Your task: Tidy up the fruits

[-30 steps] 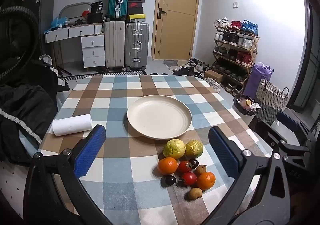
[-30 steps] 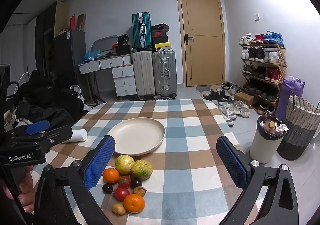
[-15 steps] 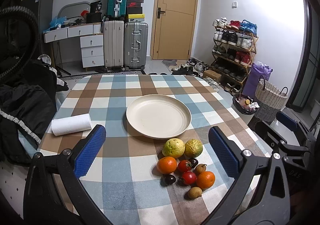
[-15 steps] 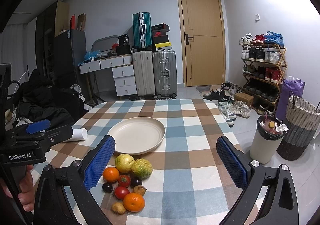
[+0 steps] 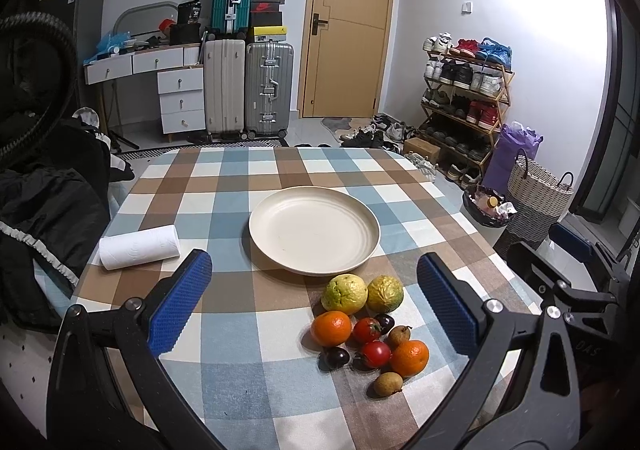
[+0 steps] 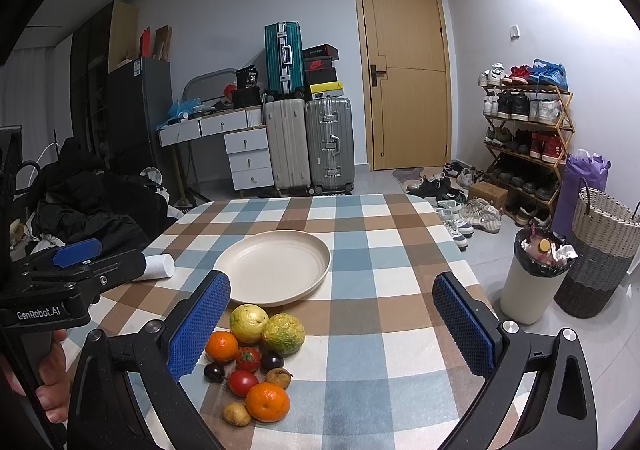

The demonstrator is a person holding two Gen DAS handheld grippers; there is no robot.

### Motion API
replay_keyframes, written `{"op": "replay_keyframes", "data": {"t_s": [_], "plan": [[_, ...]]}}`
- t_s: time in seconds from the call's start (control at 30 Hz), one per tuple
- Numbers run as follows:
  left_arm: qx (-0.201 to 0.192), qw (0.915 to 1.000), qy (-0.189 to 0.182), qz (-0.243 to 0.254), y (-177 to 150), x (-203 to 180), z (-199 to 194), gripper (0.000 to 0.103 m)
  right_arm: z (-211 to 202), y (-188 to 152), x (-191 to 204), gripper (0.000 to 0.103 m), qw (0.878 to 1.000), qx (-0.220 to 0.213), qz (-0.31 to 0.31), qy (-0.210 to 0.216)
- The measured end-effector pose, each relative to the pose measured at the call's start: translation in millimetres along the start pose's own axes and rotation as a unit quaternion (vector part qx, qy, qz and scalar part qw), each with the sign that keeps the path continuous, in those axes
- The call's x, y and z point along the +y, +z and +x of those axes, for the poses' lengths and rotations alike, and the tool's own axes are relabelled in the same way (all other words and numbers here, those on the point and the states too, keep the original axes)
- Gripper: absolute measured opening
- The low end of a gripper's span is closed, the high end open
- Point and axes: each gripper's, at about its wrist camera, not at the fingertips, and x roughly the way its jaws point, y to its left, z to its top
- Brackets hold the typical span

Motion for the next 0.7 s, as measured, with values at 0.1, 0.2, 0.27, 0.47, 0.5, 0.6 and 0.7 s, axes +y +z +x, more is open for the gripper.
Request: {"op": "replay_keyframes", "data": {"t_s": [0.1,0.2,0.27,0.47,0.5,0.6,0.7], "plan": [[0.0,1.0,0.001,0.001,-0.1,-0.2,0.2,0.103,0.2,-0.1,-0.3,0.103,1.0,0.0,-0.001,0.0],[0.0,1.0,0.0,0.0,0.2,0.0,0.3,0.103,0.5,0.5,-0.3,0.103,1.0,0.0,0.0,0.0],[0.001,1.0,-0.001,0.0,0.2,0.0,0.2,0.103,0.5,0.3,-0.4,0.103,1.0,0.0,-0.001,0.0],[0.001,1.0,-0.001,0.0,0.1,0.0,0.4,0.103,0.4,0.4,-0.5,0.103,1.0,0.0,0.0,0.0],[0.001,1.0,0.0,0.0,0.1,0.1,0.4,0.103,0.5,0.6,-0.1,0.103,1.0,0.0,-0.001,0.0],[0.001,1.0,0.0,-0.001,-0.1,0.0,0.4,0.103,0.5,0.3,-0.7,0.103,1.0,0.001,0.0,0.0],[0.001,1.0,0.0,-0.001,0.2,0.0,0.5,0.103,0.7,0.7,0.1,0.103,1.0,0.001,-0.001,0.0]]}}
